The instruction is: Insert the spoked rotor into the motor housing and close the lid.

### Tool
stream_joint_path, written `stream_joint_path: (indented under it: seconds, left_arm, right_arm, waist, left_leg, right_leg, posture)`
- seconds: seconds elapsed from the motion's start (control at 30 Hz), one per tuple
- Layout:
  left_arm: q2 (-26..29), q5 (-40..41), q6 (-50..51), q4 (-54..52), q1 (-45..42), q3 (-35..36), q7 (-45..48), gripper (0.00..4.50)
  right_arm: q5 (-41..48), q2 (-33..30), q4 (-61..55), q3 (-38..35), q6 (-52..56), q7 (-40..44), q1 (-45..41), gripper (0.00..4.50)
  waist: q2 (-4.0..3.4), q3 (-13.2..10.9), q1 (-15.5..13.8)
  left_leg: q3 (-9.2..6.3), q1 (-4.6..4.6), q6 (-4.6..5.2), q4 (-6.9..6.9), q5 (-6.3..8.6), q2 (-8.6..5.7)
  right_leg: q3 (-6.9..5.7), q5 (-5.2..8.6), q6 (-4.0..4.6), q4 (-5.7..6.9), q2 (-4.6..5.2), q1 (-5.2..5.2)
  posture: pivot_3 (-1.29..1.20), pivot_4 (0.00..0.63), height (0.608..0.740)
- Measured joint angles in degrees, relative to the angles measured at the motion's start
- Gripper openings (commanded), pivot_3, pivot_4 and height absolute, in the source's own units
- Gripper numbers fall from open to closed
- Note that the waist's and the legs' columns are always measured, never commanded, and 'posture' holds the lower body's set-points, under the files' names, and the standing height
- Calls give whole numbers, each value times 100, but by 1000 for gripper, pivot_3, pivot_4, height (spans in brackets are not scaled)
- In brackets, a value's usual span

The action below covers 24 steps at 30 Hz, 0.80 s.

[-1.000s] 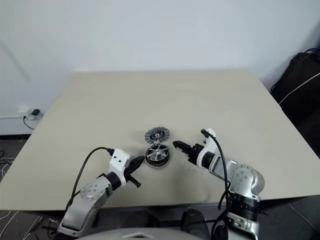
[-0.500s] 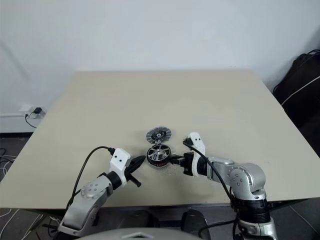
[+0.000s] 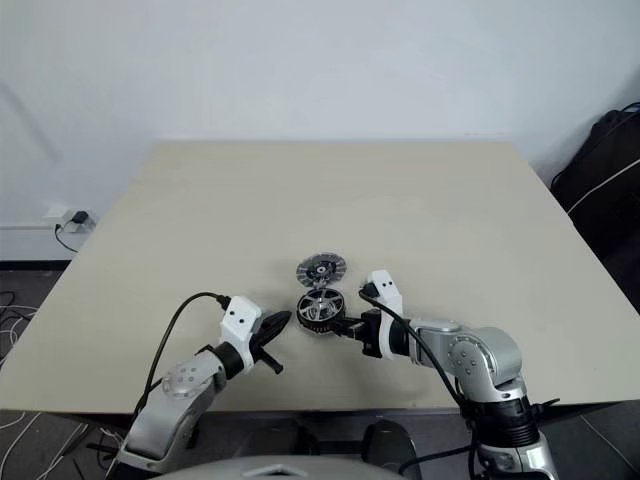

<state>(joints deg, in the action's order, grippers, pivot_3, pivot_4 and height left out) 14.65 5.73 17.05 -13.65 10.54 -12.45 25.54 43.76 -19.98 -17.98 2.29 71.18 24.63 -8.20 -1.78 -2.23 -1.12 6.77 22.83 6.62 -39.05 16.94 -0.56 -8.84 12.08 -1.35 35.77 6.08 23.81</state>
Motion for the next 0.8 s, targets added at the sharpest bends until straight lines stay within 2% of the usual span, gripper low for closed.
stream_joint_path:
  seconds: [0.8]
  left_arm:
    - [-44,0,0,1,-4,5,-44,0]
  right_arm:
    - [-414,132,238,331,-491,156,-171,23]
  waist:
    - [2,0,0]
  left_leg:
    - [1,0,-6,-3,-4,0]
  right_leg:
    - [-2,-2,-3,2,0,-1]
  posture:
    - [0,0,740]
